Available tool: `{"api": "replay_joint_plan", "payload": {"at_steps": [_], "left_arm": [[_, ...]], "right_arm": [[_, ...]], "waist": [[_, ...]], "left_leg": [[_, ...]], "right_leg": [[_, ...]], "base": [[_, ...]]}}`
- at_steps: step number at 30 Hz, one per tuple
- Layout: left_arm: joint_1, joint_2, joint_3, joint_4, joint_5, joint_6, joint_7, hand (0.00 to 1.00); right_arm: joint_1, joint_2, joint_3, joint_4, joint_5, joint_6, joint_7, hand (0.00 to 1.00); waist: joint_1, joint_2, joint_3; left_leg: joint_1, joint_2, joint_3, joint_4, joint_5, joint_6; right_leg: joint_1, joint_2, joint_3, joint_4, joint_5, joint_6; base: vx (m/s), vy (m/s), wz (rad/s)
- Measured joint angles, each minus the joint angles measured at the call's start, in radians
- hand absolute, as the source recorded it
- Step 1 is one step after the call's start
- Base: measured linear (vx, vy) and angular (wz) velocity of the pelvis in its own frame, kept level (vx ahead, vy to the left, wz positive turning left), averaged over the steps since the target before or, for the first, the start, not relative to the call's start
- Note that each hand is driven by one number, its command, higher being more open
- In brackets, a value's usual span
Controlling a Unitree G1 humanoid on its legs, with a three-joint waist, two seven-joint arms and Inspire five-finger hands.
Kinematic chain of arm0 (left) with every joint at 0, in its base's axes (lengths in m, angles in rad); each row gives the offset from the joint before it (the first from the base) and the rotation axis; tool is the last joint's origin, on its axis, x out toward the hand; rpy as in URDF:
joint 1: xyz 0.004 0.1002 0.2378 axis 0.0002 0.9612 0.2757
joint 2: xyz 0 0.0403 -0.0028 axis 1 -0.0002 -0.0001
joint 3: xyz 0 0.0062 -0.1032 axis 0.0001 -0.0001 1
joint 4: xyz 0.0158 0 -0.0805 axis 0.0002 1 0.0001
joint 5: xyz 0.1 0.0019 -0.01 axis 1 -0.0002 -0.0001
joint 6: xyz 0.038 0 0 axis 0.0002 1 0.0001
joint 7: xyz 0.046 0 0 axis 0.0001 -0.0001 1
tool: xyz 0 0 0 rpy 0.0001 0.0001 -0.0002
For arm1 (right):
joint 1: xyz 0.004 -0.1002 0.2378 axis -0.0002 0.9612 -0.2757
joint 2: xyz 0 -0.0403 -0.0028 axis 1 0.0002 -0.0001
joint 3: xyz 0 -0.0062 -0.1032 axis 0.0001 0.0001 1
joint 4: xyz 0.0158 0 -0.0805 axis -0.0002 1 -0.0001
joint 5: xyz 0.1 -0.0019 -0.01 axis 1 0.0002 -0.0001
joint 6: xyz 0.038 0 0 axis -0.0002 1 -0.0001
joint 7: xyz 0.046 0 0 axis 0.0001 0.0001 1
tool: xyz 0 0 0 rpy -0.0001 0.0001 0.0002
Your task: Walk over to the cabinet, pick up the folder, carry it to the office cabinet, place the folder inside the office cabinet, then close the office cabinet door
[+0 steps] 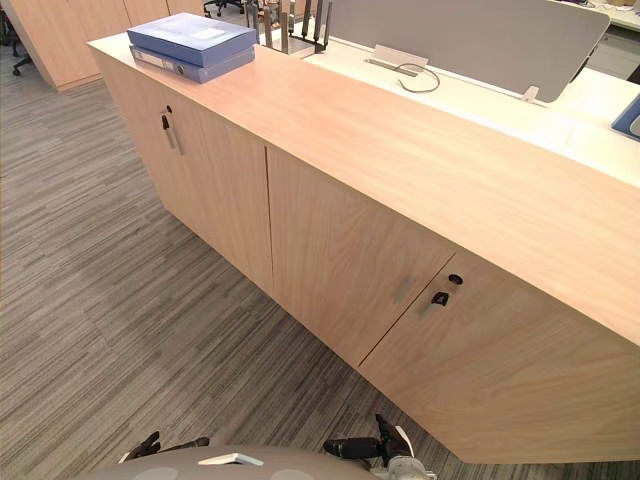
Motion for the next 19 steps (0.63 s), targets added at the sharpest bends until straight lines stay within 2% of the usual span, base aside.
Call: {"api": "replay_joint_plan", "payload": {"at_steps": [13,19], "left_arm": [[-0.026,-0.002,-0.012,-0.011,-0.022,0.0,0.023,1.0],[-0.039,-0.003,-0.057,-0.071,-0.057,-0.003,0.058,1.0]], "right_arm": [[-0.007,-0.016,0.012,0.006,0.041,0.002,-0.008,1.0],[0.0,-0.016,0.014,0.006,0.067,0.004,-0.014,1.0]], "waist": [[0.005,0.012,0.018],[0.005,0.016,0.021]], "left_leg": [[0.002,-0.001,0.002,0.002,-0.001,-0.002],[0.019,-0.003,-0.01,0.002,0.0,0.0]], "right_leg": [[0.001,0.0,0.001,-0.002,0.0,0.0],[0.029,0.0,-0.012,-0.003,0.0,0.001]], "base": [[0.01,0.0,0.0],[-0.01,-0.008,0.05]]}}
